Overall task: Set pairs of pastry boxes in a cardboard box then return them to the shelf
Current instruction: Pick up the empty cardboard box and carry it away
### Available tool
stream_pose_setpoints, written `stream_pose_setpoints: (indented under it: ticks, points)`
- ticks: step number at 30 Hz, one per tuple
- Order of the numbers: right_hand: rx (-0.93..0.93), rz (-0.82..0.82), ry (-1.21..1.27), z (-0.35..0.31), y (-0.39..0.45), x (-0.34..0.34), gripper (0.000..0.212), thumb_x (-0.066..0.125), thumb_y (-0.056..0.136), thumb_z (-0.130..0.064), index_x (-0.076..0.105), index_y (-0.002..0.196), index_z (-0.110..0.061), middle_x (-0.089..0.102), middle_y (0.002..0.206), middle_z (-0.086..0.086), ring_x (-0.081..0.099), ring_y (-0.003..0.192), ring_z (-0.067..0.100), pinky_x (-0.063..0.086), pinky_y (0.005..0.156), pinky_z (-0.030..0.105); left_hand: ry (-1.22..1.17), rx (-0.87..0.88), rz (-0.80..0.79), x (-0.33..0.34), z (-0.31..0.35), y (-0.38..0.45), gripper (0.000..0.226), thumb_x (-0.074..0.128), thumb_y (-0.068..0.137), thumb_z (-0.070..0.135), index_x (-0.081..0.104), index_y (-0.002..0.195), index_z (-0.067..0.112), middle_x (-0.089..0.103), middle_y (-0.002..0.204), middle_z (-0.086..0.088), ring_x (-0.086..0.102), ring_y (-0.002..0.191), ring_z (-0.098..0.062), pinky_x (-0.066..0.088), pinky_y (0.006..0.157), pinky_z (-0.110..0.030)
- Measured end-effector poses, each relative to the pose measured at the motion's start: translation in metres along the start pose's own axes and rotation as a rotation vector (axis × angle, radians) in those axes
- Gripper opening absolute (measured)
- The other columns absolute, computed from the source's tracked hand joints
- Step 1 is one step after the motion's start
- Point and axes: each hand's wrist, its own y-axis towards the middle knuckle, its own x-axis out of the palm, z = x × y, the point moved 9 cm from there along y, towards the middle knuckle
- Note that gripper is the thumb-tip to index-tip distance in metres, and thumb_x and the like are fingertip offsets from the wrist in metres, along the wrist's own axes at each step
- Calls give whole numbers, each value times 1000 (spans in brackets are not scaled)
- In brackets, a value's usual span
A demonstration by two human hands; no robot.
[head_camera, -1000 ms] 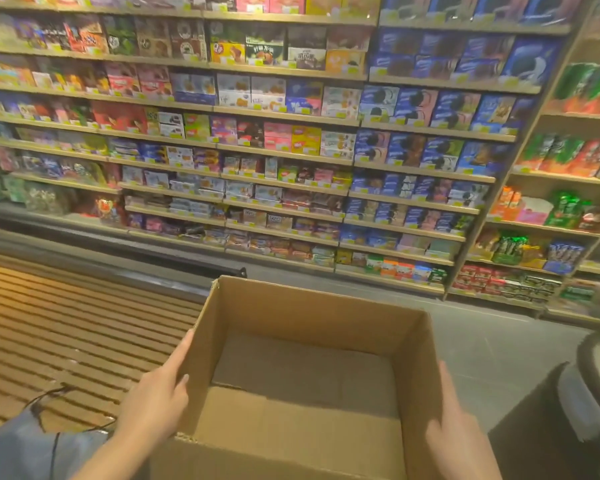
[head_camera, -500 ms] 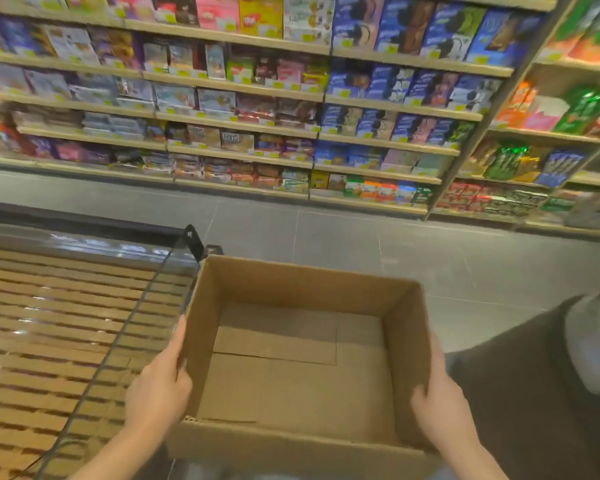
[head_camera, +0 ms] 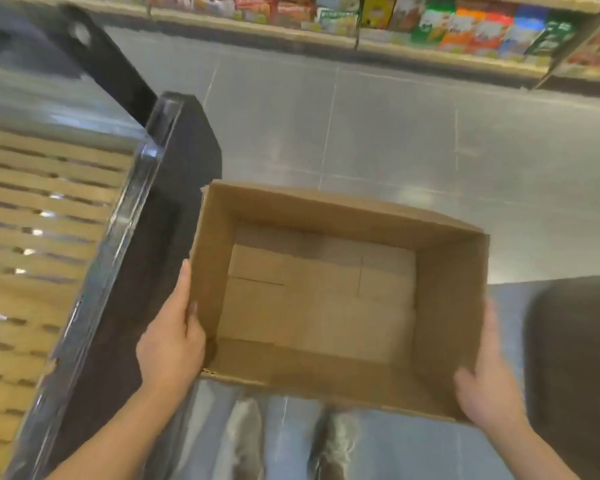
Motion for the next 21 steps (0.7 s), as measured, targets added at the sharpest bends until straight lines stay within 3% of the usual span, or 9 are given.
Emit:
stream_pose_setpoints:
  ticks: [2, 4, 5, 9, 13, 15, 17, 19, 21]
  points:
    - [20, 10, -6, 27, 24, 42, 105, 49, 84, 21, 0, 163, -30, 55, 106, 12, 58, 74, 35, 40, 68, 37, -11, 3, -11, 46, -22, 11, 77, 45, 107, 19, 5, 153, 66, 72, 115, 3, 68, 94, -29, 50, 79, -45]
    - [26, 26, 29, 55, 47, 87, 105, 47, 85, 22, 1, 162, -33, 54, 129, 13, 60, 102, 43, 44, 90, 47, -4, 28, -17, 94, -47, 19, 80, 43, 108, 20, -3, 145, 74, 69, 114, 7, 66, 92, -26, 52, 79, -46]
    - [22, 41, 51, 69, 58, 110, 106, 46, 85, 23, 1, 160, -38, 52, 135, 10, 58, 104, 39, 43, 97, 48, -10, 40, -8, 117, -59, 24, 81, 43, 108, 21, -5, 141, 77, 68, 115, 7, 66, 92, -26, 52, 79, -46]
    - [65, -6, 17, 132, 95, 193, 105, 46, 91, 14, -5, 155, -52, 55, 100, 11, 52, 75, 31, 45, 73, 43, 17, 67, -50, 207, -109, 44, 82, 43, 108, 21, -8, 142, 76, 69, 116, -1, 67, 89, -31, 54, 76, -50]
    - [107, -69, 13, 178, 125, 262, 99, 45, 94, 11, -5, 159, -44, 55, 108, 10, 53, 74, 31, 42, 72, 38, 58, 51, -109, 278, -153, 57, 79, 43, 107, 18, -3, 151, 65, 67, 107, -4, 66, 90, -34, 48, 74, -47]
    - [119, -83, 10, 192, 138, 292, 100, 45, 93, 12, -4, 159, -44, 53, 112, 12, 54, 83, 34, 44, 79, 42, 65, 11, -130, 305, -176, 59, 77, 43, 108, 18, -1, 155, 60, 67, 119, -3, 66, 98, -31, 48, 79, -47]
    - [114, -75, -4, 202, 148, 314, 103, 46, 93, 13, -3, 155, -52, 58, 120, 22, 59, 94, 44, 47, 87, 51, 34, -22, -159, 325, -192, 60, 79, 43, 108, 18, -5, 150, 67, 64, 136, -2, 65, 109, -28, 51, 90, -48]
    - [110, -62, -4, 209, 156, 330, 106, 47, 92, 13, -4, 149, -60, 59, 127, 28, 61, 98, 48, 50, 90, 55, -37, -33, -177, 339, -201, 59, 81, 41, 109, 19, -7, 143, 74, 50, 155, 3, 60, 126, -25, 49, 103, -49]
    - [114, -39, -9, 216, 161, 338, 104, 48, 92, 12, -1, 154, -55, 58, 132, 28, 62, 99, 48, 49, 90, 53, -90, -25, -174, 347, -206, 59, 78, 41, 110, 17, -3, 149, 70, 37, 163, 9, 48, 141, -20, 43, 114, -52]
